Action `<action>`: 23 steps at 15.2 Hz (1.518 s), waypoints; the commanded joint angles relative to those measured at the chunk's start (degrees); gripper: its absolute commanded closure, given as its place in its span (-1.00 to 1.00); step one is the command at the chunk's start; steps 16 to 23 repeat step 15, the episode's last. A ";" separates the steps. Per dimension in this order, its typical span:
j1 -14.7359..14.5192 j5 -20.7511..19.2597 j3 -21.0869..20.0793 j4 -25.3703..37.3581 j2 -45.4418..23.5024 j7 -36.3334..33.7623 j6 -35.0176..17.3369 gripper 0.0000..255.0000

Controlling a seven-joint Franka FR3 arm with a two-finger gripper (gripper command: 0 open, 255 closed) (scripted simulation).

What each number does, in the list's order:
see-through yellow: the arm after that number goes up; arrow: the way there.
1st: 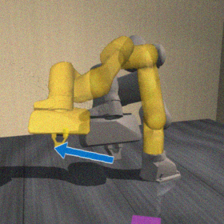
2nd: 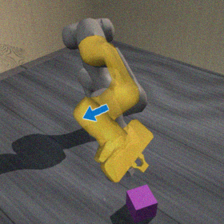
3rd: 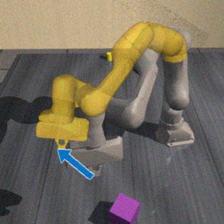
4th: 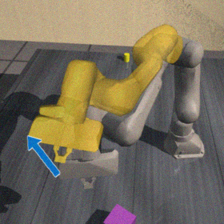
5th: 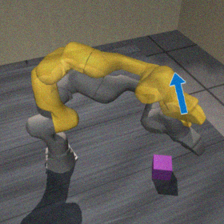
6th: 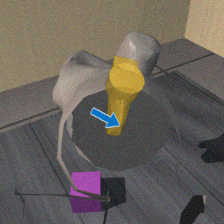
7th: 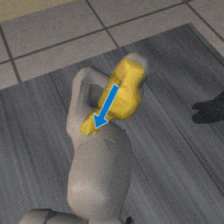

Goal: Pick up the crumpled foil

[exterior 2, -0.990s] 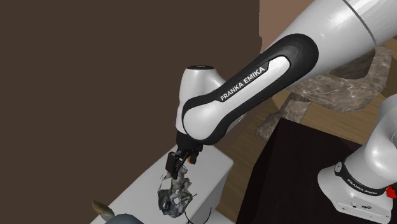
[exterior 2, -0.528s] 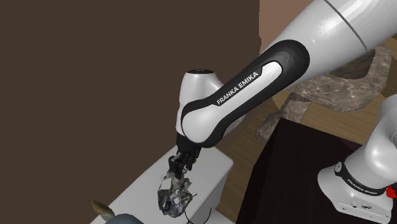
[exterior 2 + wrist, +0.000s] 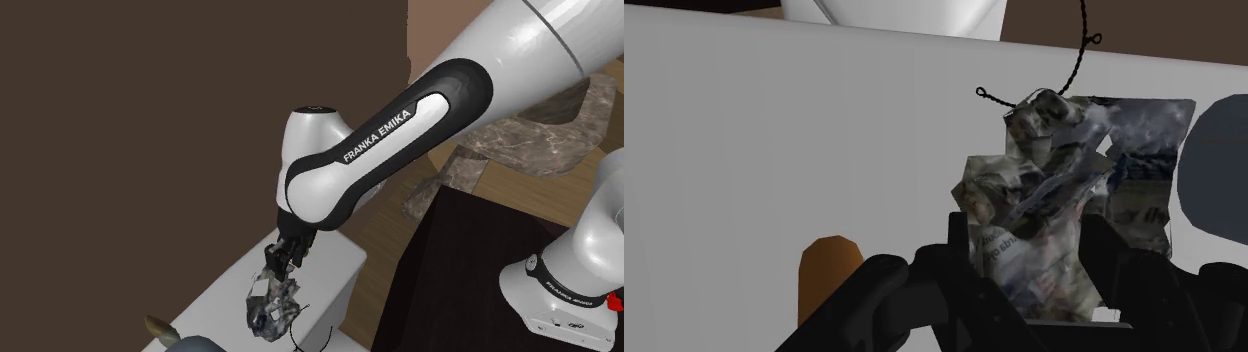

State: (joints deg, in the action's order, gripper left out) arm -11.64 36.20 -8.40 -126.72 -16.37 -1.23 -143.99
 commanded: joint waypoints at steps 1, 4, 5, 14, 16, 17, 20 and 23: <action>-0.04 -0.62 0.21 0.06 1.11 -0.81 1.09 1.00; -0.10 -1.57 0.51 0.15 2.94 -2.12 2.84 1.00; -0.11 -1.89 0.60 0.21 3.53 -2.54 3.43 1.00; -0.08 -4.27 1.19 1.15 8.00 -5.88 8.40 1.00; -0.08 -4.27 1.19 1.15 8.00 -5.88 8.40 1.00; -0.08 -4.27 1.19 1.15 8.00 -5.88 8.40 1.00; -0.08 -4.27 1.19 1.15 8.00 -5.88 8.40 1.00; -0.08 -4.27 1.19 1.15 8.00 -5.88 8.40 1.00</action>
